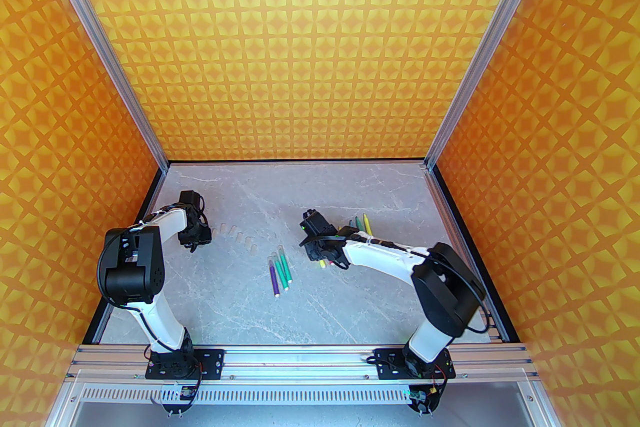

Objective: Open the pen caps

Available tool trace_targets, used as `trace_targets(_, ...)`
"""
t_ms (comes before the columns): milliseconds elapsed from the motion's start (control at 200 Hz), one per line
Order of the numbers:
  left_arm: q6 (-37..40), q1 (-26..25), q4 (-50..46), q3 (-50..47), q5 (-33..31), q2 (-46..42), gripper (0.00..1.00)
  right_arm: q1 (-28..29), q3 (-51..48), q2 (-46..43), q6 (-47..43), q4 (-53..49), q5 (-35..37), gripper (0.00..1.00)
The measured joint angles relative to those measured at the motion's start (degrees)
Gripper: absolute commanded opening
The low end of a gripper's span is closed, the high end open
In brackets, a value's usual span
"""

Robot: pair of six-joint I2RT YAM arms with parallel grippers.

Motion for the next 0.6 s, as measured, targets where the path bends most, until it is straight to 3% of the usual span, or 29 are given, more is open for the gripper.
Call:
trace_targets(160, -0.2, 0.09, 0.72, -1.66, 2.67, -2.71, 0.5, 3.34, 2.27, 0.39, 0.09, -0.94, -4.63, 0.44)
trace_targets(340, -0.17, 0.09, 3.41, -5.46, 6.93, -11.47, 0.64, 5.57, 5.01, 4.11, 0.37, -0.94, -9.01, 0.45)
trace_targets(600, -0.24, 0.09, 10.21, -10.32, 16.57, -22.05, 0.7, 5.66, 8.79, 11.1, 0.74, -2.69, -12.5, 0.44)
